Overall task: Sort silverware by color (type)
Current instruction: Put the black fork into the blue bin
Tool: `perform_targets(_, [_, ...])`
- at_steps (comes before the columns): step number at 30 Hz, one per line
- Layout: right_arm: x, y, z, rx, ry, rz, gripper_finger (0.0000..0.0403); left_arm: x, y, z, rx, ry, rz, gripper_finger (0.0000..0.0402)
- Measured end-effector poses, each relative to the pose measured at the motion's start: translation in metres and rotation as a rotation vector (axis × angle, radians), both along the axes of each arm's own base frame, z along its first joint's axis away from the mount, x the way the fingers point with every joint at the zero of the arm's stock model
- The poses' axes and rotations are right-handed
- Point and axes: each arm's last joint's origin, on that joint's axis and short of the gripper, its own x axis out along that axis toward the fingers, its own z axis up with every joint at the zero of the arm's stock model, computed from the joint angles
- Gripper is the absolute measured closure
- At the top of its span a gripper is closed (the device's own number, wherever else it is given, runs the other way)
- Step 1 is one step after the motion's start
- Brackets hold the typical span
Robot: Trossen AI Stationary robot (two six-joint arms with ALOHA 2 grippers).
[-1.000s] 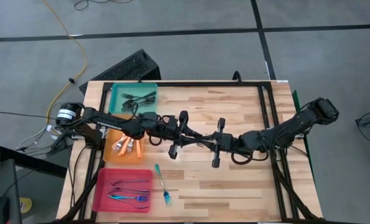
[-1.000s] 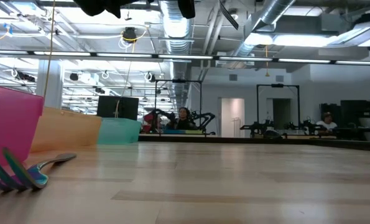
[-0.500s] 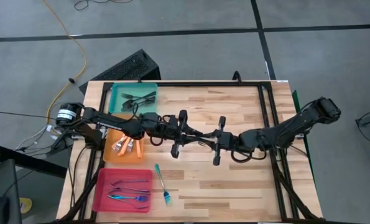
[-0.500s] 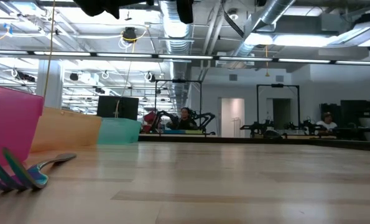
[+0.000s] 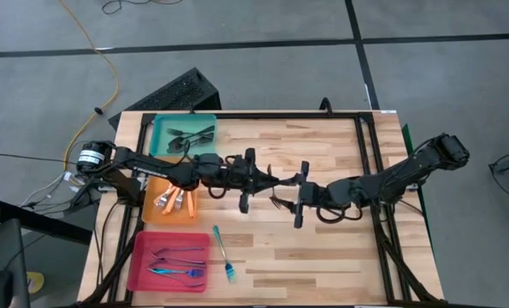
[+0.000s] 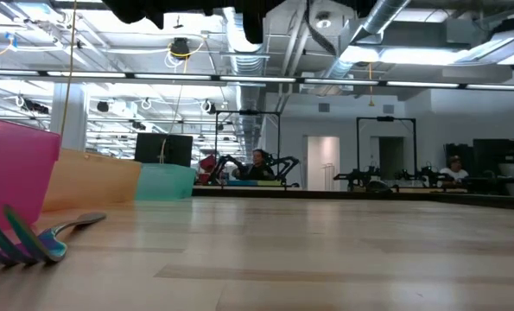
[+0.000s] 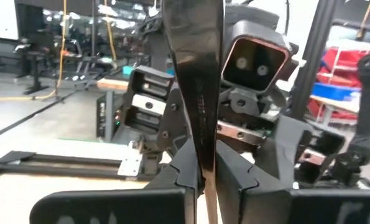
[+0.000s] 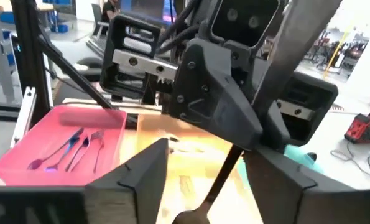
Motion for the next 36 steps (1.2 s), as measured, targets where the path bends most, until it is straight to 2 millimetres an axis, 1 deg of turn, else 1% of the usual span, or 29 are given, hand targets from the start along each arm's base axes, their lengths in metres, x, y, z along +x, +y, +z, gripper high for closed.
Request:
perform_targets(2, [0.000,0.000,-0.003,0.018,0.026,-0.001,0.0161,-0.001,0.001,0.000,0.003,0.018,0.012,0.0392])
perform_targets(6, [0.000,-0.002,-0.007,0.048,0.065,-0.011,0.0159,-0.006,0.002,0.004,0.019,0.049,0.055,0.0396])
perform_targets(9, [0.000,-0.002,-0.015,0.043,0.110,-0.016,0.0159,-0.013,0.003,0.017,0.024,0.020,0.105,0.0399])
perform_targets(10, [-0.001,-0.002,-0.016,0.046,0.120,-0.028,0.0159,-0.014,0.004,0.018,0.023,0.023,0.119,0.0397])
perform_targets(14, [-0.001,-0.006,-0.015,0.061,0.128,-0.078,0.0159,-0.017,0.003,0.016,0.048,0.067,0.135,0.0397])
perform_targets(16, [-0.001,-0.007,-0.017,0.063,0.137,-0.083,0.0159,-0.020,0.003,0.023,0.059,0.051,0.153,0.0398])
perform_targets(19, [-0.002,-0.007,-0.018,0.067,0.154,-0.085,0.0159,-0.024,0.004,0.025,0.057,0.093,0.165,0.0399])
perform_targets(21, [-0.004,-0.006,-0.024,0.072,0.205,-0.086,0.0159,-0.027,0.004,0.020,0.048,0.158,0.165,0.0400])
perform_targets(24, [-0.005,-0.006,-0.034,0.080,0.280,-0.101,0.0159,-0.034,0.004,0.022,0.043,0.203,0.163,0.0400])
perform_targets(28, [0.011,-0.014,-0.058,0.091,0.345,-0.157,0.0159,-0.041,0.004,0.020,0.058,0.277,0.161,0.0398])
perform_targets(30, [0.024,-0.019,-0.067,0.110,0.320,-0.185,0.0159,-0.045,0.003,0.024,0.064,0.281,0.158,0.0387])
perform_targets(32, [0.034,-0.024,-0.079,0.136,0.315,-0.211,0.0159,-0.051,0.002,0.032,0.063,0.254,0.154,0.0369])
perform_targets(34, [0.049,-0.029,-0.090,0.142,0.318,-0.219,0.0159,-0.058,0.000,0.037,0.069,0.254,0.146,0.0347])
perform_targets(36, [0.061,-0.032,-0.104,0.088,0.370,-0.203,0.0159,-0.062,-0.002,0.039,0.077,0.261,0.137,0.0322])
